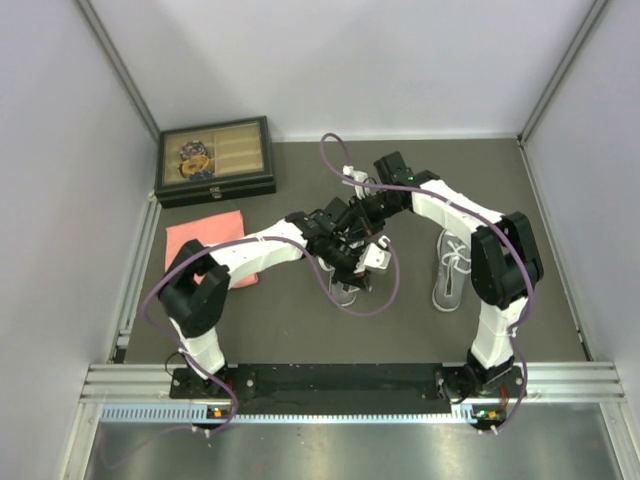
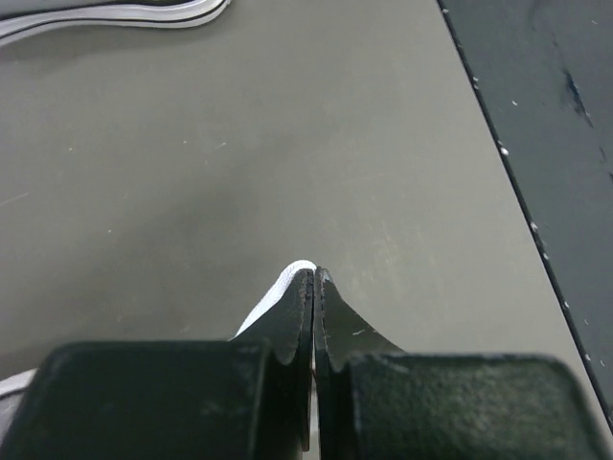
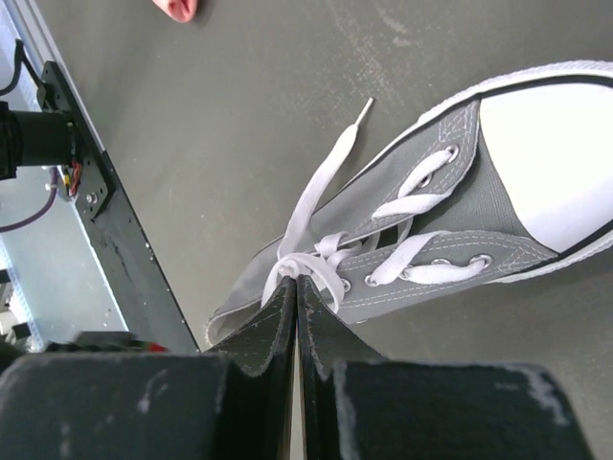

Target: Tie the shoes

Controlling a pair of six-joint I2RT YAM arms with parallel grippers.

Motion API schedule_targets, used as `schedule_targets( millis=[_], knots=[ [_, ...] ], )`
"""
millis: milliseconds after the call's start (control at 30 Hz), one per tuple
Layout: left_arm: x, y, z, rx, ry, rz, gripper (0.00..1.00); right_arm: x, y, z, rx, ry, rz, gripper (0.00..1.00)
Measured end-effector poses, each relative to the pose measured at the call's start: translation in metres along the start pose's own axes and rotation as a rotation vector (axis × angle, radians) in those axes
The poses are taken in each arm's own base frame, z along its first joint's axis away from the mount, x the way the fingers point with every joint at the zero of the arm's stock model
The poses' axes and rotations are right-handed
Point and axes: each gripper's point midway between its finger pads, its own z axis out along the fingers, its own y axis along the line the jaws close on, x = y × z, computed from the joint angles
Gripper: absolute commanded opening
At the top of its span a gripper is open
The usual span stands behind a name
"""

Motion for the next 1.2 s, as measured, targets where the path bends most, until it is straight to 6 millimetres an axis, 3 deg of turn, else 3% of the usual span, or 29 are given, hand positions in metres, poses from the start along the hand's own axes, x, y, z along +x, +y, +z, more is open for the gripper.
schedule_targets(
  millis=[300,367,400,433,633,800,867,933,1000,1067,1133,1200],
  knots=[
    [-0.009,0.025,0.03,-0.077,-0.03,-0.022,0.0,-0.003,0.006,0.0,-0.019,-0.004,-0.01,0.0],
    [-0.007,0.033,0.037,-0.106,-0.032,-0.036,0.09,-0.003,0.006,0.0,-0.021,-0.003,-0.01,0.0],
    [-0.005,0.036,0.04,-0.117,-0.03,-0.041,0.18,-0.003,0.006,0.0,-0.022,-0.003,-0.011,0.0],
    [-0.003,0.038,0.042,-0.128,-0.027,-0.047,0.33,-0.002,0.006,0.0,-0.024,-0.003,-0.011,0.0],
    [0.001,0.032,0.038,-0.15,-0.036,-0.072,0.53,-0.001,0.01,0.0,-0.04,0.002,-0.01,0.0],
    [-0.015,0.006,0.001,-0.199,-0.084,-0.075,0.52,0.002,0.014,0.003,-0.051,0.017,-0.019,0.0],
    [-0.023,-0.001,-0.027,-0.252,-0.136,-0.108,0.5,0.003,0.017,0.005,-0.055,0.023,-0.027,0.0],
    [-0.023,0.004,-0.065,-0.345,-0.206,-0.184,0.47,0.005,0.02,0.007,-0.059,0.029,-0.034,0.0],
    [-0.01,0.016,-0.098,-0.453,-0.253,-0.267,0.44,0.005,0.023,0.008,-0.063,0.034,-0.038,0.0],
    [0.015,0.029,-0.129,-0.569,-0.291,-0.379,0.39,0.006,0.024,0.009,-0.064,0.036,-0.039,0.0],
    [0.038,0.034,-0.141,-0.626,-0.307,-0.474,0.37,0.004,0.025,0.008,-0.064,0.035,-0.04,0.0],
    [0.051,0.033,-0.139,-0.63,-0.315,-0.535,0.35,0.0,0.026,0.007,-0.063,0.027,-0.048,0.0]
  ],
)
